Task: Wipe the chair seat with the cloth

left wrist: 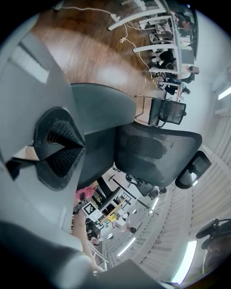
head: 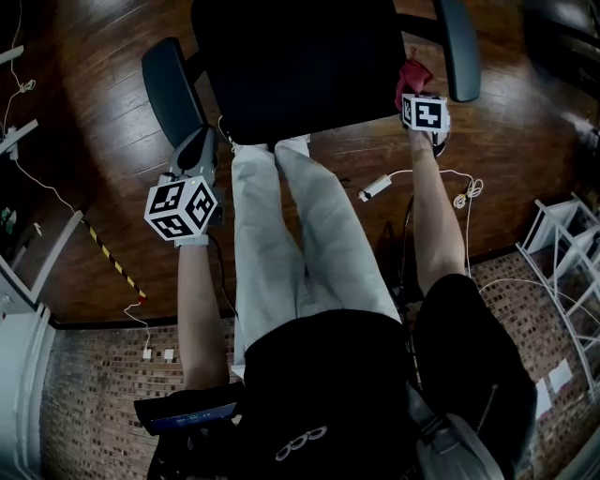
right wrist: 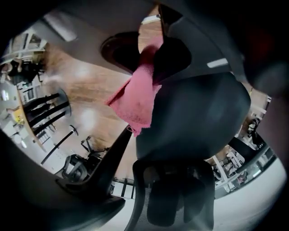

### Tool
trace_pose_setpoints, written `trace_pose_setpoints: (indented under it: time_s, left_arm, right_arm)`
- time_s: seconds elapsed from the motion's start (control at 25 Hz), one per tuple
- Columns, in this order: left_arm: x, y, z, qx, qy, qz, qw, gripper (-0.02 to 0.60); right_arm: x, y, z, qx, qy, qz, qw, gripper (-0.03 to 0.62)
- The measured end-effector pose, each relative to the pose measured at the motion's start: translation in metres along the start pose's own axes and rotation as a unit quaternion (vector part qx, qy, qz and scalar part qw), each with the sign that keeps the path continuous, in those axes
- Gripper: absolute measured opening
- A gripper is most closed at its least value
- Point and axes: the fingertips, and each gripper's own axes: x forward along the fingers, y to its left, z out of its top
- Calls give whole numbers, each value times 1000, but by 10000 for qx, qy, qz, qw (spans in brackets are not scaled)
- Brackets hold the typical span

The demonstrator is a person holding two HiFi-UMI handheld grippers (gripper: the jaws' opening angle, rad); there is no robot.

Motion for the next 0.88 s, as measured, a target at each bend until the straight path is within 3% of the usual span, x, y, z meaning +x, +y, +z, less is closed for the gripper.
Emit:
trace_pose_setpoints:
  time_s: [0.12, 0.32, 0.56, 0.72, 0.88]
  left_arm:
    - [-2, 1, 0, -36, -31, 28, 10000, -6]
    - [-2, -4, 2, 95, -40, -22, 9999, -6]
    - [-11, -8, -3, -110, -72, -559, 9983, -6]
    - [-25, -11, -22, 452, 35, -661, 9968, -6]
    - [-41, -8, -35, 173, -38, -840, 9963, -6]
  right_arm:
    - [-3, -7, -19, -406, 366, -510, 9972, 64]
    - [4, 53, -13, -852, 229, -352, 9955, 63]
    - [13, 192, 7, -1292, 75, 473, 9905, 63]
    - [5, 282, 23, -1497, -66, 1121, 9823, 63]
    - [-11, 350, 32, -1718, -277, 1658, 9707, 63]
